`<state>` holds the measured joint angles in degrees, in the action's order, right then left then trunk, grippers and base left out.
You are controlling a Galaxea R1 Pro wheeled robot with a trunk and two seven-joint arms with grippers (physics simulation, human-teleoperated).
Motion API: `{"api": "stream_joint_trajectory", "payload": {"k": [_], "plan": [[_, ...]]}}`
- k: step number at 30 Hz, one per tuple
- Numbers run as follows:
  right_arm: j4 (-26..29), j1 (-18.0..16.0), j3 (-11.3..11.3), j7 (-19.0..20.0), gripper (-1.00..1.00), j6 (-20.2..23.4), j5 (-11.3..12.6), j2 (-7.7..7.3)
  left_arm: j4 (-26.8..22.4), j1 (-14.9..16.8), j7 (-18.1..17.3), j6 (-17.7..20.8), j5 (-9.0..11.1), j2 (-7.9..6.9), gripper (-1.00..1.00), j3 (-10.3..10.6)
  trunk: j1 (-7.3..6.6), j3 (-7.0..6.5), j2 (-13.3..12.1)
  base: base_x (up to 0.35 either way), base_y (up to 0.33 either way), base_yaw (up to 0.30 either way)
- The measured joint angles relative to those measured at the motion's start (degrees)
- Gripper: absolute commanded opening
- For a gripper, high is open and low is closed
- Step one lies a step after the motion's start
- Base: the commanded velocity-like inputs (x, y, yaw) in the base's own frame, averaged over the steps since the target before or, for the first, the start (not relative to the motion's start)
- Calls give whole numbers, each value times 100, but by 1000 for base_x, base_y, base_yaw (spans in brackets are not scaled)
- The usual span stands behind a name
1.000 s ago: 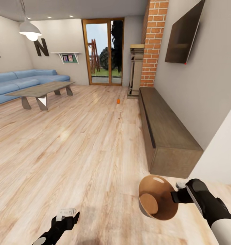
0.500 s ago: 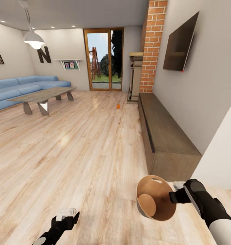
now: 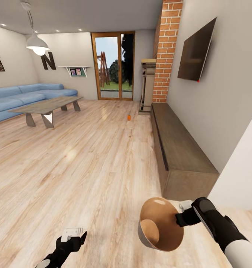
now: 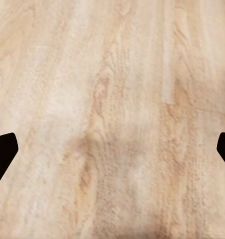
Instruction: Put the three can of soda from the living room inside the tash can in the kitchen.
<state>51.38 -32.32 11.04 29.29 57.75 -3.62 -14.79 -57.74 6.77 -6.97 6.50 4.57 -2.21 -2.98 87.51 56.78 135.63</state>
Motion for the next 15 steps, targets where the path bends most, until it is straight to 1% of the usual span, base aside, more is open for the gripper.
{"api": "stream_joint_trajectory", "payload": {"k": [2,3,4,5,6,8,9,11,12,14,15], "plan": [[-2,3,234,13,-100,-17,37,9,0,0,1,0,-3,4,100,0,-44,-35,-80,0,0,0],[1,-2,429,16,-100,-64,-39,31,-11,0,5,0,-7,6,100,2,-66,-54,-120,0,0,0],[-6,0,518,14,-100,-61,-44,51,-22,0,6,2,-6,7,100,4,-87,-71,-161,0,0,0],[3,-6,689,-15,-100,-116,-140,120,-83,-4,11,47,-1,9,100,7,-110,-90,-201,0,0,0],[0,-3,731,-15,-100,-85,-35,131,-103,-7,13,73,-1,9,100,5,-132,-107,-241,0,0,0],[10,-9,782,-25,-100,-108,65,148,-148,-8,20,136,1,10,100,3,-176,-144,-321,0,0,0],[9,-8,796,-30,-100,-136,32,150,-161,-8,22,149,1,10,100,2,-198,-162,-361,0,0,0],[9,-9,841,-42,-100,-258,-123,153,-186,-9,25,175,2,10,100,1,-242,-198,-441,0,0,0],[8,-9,859,-39,-100,-285,-141,154,-193,-9,26,181,4,10,100,0,-264,-215,-481,0,0,0],[10,-9,887,-25,-100,-295,-45,157,-218,-9,27,185,6,10,100,-3,-308,-251,-561,0,0,0],[11,-9,900,-16,-100,-294,12,158,-241,-10,26,185,6,9,100,-4,-308,-252,-563,0,0,0]]}}
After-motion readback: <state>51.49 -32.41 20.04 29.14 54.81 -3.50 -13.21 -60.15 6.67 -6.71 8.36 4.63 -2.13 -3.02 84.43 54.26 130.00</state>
